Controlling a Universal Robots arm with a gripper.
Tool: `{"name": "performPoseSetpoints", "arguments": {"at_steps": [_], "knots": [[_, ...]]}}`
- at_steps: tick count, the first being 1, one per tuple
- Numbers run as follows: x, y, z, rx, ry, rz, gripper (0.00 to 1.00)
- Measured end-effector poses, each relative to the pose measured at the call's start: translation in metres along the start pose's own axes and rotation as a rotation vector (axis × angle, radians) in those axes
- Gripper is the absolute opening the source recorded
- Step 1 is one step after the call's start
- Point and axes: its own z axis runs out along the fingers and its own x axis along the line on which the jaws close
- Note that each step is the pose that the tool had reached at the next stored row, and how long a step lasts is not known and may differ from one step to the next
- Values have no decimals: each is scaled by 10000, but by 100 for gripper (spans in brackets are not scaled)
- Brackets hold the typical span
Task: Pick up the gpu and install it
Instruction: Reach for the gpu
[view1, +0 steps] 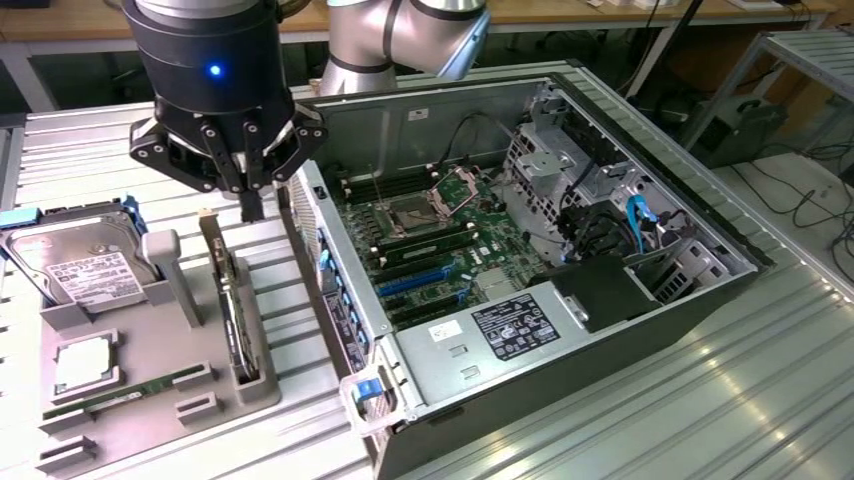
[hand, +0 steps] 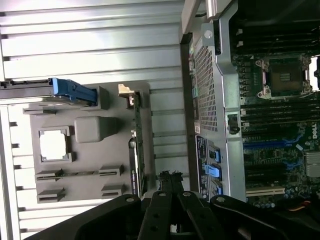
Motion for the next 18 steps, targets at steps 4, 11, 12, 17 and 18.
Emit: {"name": "performPoseSetpoints", "arguments": {"at_steps": [4,11,12,17,18], "knots": [[11,-1,7,0,0,1,11],[28,-3,21,0,0,0,11],[30,-3,24,0,0,0,11],[36,7,44,0,0,1,11],[39,10,50,-2,0,1,11]]}}
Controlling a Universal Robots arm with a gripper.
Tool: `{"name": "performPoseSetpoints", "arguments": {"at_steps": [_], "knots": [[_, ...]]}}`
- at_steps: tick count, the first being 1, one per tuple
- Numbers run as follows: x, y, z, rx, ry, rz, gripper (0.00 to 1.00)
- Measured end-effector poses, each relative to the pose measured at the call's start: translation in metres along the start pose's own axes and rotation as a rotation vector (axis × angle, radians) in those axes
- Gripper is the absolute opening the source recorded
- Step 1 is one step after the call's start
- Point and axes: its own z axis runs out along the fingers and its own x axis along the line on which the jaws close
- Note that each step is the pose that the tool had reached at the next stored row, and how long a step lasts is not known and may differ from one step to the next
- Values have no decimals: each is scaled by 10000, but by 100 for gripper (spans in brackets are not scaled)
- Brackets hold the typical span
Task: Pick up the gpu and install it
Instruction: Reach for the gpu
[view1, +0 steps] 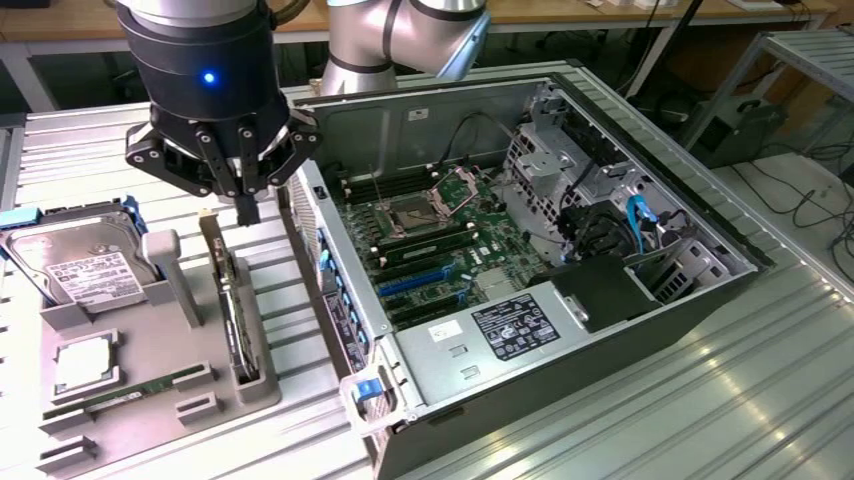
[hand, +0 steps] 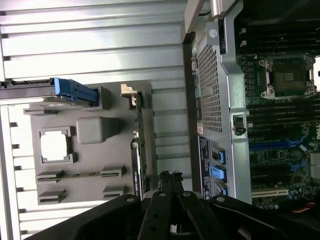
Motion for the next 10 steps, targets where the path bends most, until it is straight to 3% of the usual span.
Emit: {"name": "performPoseSetpoints", "arguments": {"at_steps": [10], "knots": [[141,30,35,2,1,-1,11]]}}
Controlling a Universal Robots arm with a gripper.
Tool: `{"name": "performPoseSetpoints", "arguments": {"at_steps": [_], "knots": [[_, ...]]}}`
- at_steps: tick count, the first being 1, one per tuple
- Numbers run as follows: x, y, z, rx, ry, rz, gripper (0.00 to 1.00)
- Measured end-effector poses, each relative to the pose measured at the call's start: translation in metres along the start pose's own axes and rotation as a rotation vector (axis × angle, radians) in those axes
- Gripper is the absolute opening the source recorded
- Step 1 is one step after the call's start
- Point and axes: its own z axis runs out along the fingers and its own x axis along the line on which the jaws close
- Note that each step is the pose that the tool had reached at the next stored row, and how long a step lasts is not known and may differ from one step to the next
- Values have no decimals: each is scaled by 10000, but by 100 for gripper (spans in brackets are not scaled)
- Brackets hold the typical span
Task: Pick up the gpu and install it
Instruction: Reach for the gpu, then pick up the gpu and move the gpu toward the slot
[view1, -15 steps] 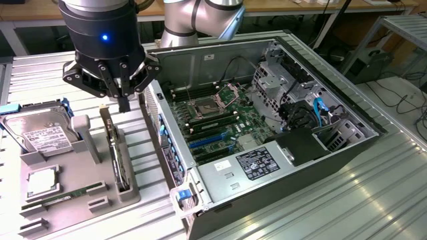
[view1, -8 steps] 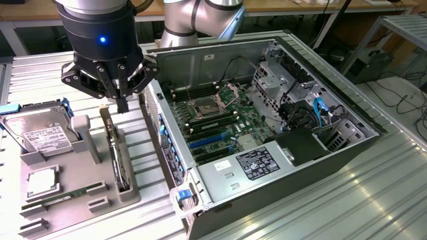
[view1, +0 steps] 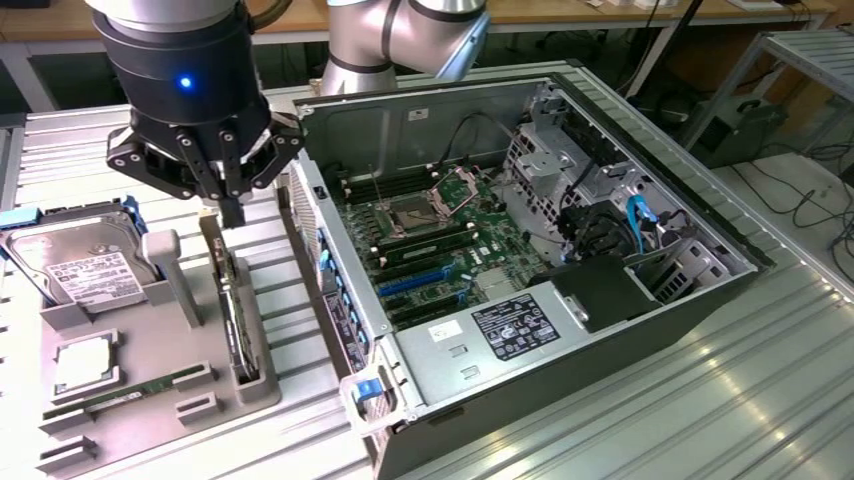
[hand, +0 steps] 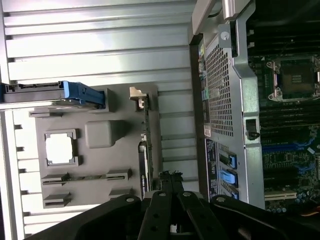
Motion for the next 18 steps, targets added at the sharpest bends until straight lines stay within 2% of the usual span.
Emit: {"name": "performPoseSetpoints", "arguments": {"at_steps": [5,11,18], "knots": [[99,-8,2,1,0,0,11],[332,-25,1,1,1,0,11],[337,-25,1,1,0,0,11]]}}
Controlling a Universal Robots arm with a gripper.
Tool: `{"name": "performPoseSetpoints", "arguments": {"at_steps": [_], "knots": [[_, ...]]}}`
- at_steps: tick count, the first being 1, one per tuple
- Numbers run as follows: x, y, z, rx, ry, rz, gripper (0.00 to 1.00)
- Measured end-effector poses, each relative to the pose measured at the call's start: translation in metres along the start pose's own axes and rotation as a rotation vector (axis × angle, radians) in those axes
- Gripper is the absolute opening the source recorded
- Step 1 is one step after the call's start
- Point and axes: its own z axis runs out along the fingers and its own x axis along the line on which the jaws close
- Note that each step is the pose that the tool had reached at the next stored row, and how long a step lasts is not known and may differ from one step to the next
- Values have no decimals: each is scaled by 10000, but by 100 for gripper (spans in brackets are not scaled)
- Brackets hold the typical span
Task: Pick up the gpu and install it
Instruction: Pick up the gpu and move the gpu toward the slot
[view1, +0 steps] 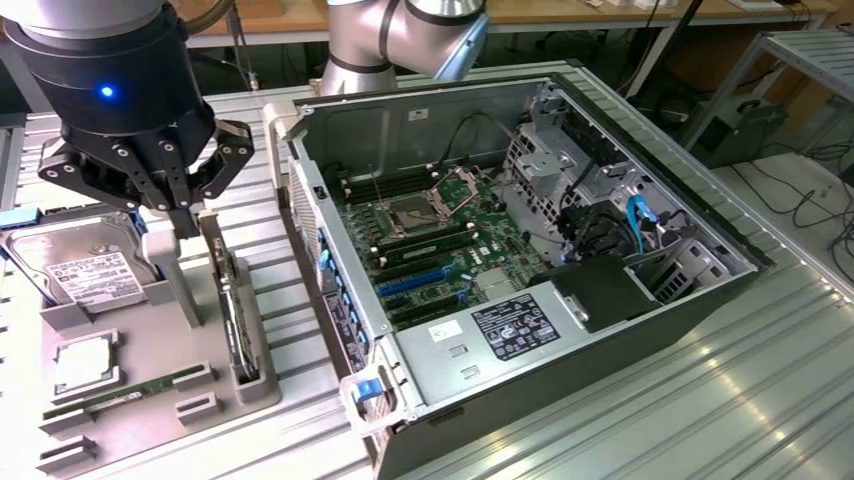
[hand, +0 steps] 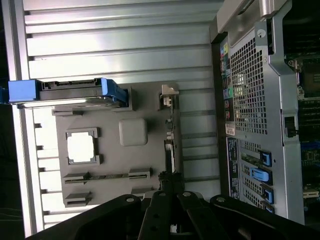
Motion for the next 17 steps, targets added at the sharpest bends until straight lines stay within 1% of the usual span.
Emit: {"name": "performPoseSetpoints", "arguments": {"at_steps": [9,11,12,16,17], "knots": [[0,0,0,0,0,0,11],[0,0,0,0,0,0,24],[0,0,0,0,0,0,24],[0,0,0,0,0,0,48],[0,0,0,0,0,0,48]]}}
